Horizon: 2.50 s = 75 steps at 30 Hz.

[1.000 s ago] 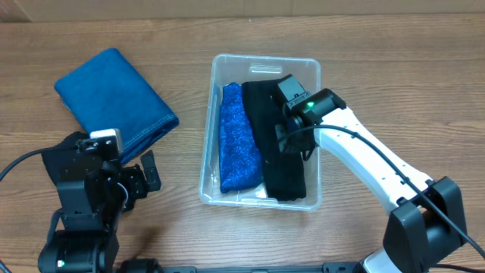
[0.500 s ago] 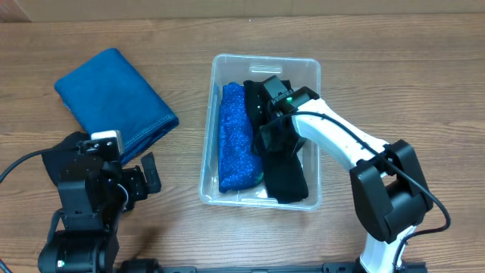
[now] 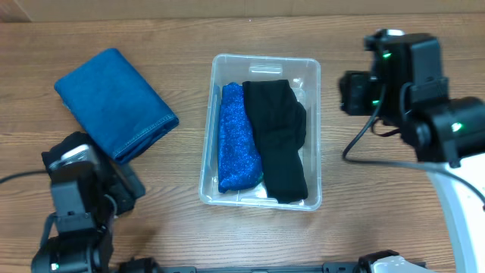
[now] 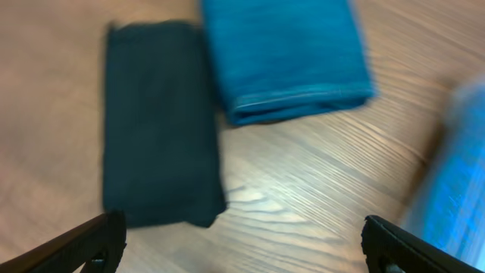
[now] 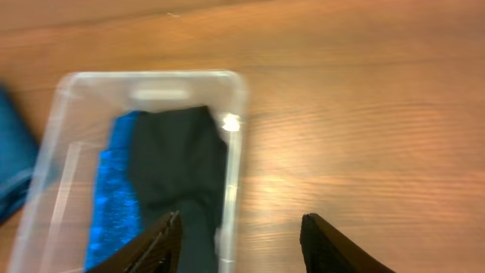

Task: Pack container
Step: 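Place the second black cloth into the bin's right side, then grasp the black cloth on the left with the left gripper, then lower the black cloth into the bin and press it flat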

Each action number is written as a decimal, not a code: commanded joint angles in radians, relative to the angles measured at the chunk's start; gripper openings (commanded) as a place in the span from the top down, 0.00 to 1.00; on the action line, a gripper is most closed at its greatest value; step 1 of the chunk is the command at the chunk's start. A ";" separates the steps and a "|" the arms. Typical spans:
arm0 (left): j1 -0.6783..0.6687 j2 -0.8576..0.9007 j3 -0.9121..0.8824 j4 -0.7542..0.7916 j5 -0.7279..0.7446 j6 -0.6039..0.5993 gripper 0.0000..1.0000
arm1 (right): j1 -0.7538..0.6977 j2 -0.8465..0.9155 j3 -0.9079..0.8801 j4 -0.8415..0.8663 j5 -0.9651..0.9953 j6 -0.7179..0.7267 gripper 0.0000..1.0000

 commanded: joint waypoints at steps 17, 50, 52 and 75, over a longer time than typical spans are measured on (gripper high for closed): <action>0.953 0.715 0.025 0.202 0.457 0.083 0.00 | -0.170 0.050 -0.042 -0.034 -0.111 -0.005 0.44; 0.796 1.090 0.029 0.261 1.085 0.437 0.96 | -0.171 0.090 -0.042 -0.030 -0.111 -0.024 0.44; 0.796 1.017 0.029 0.173 1.118 0.402 0.96 | -0.170 0.090 -0.042 -0.030 -0.111 -0.024 0.44; -0.372 0.436 0.264 0.431 0.869 -0.193 0.96 | -0.231 0.090 -0.042 -0.049 -0.052 0.027 0.46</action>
